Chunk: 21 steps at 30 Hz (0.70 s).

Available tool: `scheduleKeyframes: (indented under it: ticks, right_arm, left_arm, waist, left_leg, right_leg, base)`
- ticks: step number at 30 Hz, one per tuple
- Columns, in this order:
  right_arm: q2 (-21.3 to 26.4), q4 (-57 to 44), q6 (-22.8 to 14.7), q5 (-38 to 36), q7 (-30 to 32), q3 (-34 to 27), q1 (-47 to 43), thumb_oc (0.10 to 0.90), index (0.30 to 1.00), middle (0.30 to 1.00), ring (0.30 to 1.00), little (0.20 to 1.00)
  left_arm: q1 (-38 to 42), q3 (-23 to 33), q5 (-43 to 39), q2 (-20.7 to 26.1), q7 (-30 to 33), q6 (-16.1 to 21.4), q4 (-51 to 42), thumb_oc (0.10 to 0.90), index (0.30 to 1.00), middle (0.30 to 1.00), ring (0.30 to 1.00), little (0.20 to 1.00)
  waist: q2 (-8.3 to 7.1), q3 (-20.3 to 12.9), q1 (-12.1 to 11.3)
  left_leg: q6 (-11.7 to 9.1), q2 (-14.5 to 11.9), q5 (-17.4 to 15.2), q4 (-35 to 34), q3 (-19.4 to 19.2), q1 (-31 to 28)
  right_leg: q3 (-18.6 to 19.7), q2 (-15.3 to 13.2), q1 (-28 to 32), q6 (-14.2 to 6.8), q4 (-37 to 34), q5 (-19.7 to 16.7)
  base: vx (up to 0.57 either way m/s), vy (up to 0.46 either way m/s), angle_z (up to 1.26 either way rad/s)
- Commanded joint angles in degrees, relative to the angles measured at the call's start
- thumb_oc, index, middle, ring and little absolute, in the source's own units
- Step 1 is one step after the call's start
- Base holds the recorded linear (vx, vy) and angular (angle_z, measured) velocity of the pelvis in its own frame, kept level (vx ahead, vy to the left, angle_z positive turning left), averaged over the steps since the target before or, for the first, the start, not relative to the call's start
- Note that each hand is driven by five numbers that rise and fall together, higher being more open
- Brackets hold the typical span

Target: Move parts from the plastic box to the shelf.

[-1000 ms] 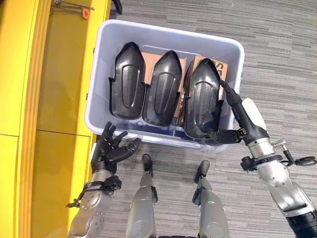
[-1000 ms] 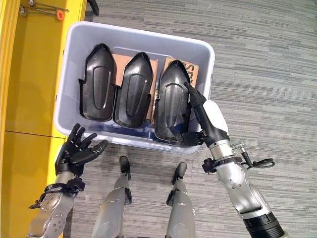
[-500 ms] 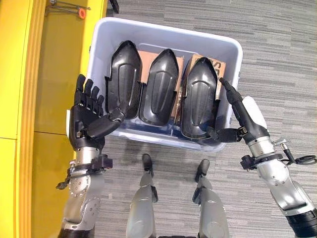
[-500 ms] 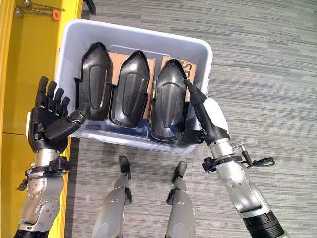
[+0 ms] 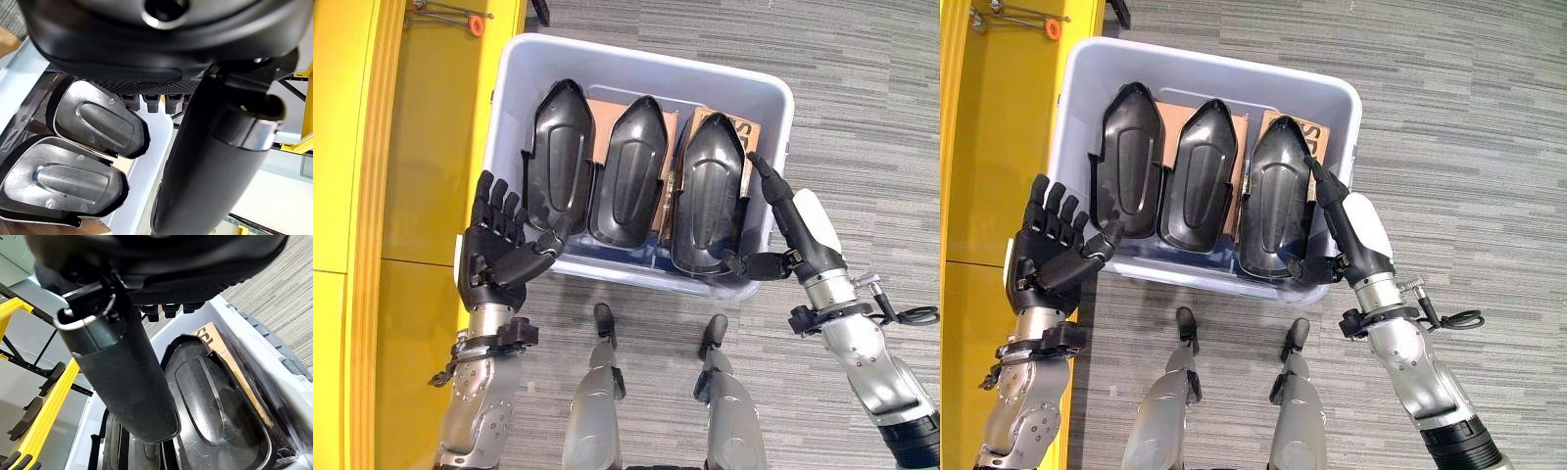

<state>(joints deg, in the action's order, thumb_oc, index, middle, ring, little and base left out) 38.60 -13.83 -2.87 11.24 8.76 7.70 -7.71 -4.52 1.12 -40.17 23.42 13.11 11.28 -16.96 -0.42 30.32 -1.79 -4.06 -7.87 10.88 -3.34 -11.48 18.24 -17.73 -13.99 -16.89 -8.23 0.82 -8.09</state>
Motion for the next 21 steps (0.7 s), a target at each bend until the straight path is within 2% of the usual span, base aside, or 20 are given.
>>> scheduleKeyframes:
  ticks: [1, 6, 14, 21]
  right_arm:
    - [0.73, -9.35, -4.50, 0.90, 3.52, -2.34, -4.76, 0.900, 1.000, 1.000, 1.000, 1.000]
    - [0.66, -8.79, -4.48, 0.60, 3.62, -1.67, -5.50, 0.900, 1.000, 1.000, 1.000, 1.000]
    - [-0.44, -5.76, -3.72, -0.50, 2.31, 2.61, -7.98, 0.900, 1.000, 1.000, 1.000, 1.000]
    - [-4.17, -0.74, -1.48, -1.17, 3.11, 7.26, -10.79, 0.900, 1.000, 1.000, 1.000, 1.000]
  left_arm:
    - [1.52, 3.90, 1.21, 1.58, -0.41, 4.91, -7.96, 0.900, 1.000, 1.000, 1.000, 1.000]
    - [3.15, 4.43, 3.20, 1.94, 0.69, 5.34, -7.96, 0.900, 1.000, 1.000, 1.000, 1.000]
    - [6.48, 3.61, 4.79, 2.37, 2.16, 5.81, -7.27, 0.900, 1.000, 1.000, 1.000, 1.000]
    - [9.25, 0.39, 4.96, 1.38, 3.83, 5.77, -6.54, 0.900, 1.000, 1.000, 1.000, 1.000]
  waist:
    - [-0.74, -0.53, 0.80]
    - [-0.83, -0.53, 0.86]
    - [-0.82, -0.53, 0.93]
    - [-0.81, -0.53, 0.65]
  left_leg:
    - [-2.39, -2.10, -7.24, 6.14, -1.42, -2.04]
    - [-2.39, -2.10, -7.24, 6.29, -1.44, -1.55]
    - [-2.34, -1.93, -7.29, 6.28, -1.49, -1.05]
    - [-2.16, -1.62, -7.28, 6.13, -1.44, -0.30]
  right_leg:
    - [0.96, -2.73, -0.64, -1.66, 8.24, 6.30]
    - [1.09, -2.60, -1.21, -1.65, 8.39, 6.29]
    - [1.08, -2.69, -1.44, -1.70, 8.05, 6.08]
    - [0.97, -2.75, -1.60, -1.68, 7.32, 5.81]
  base:
    - [0.00, 0.000, 0.00]
    - [0.00, 0.000, 0.00]
    - [0.00, 0.000, 0.00]
    - [0.01, 0.004, 0.00]
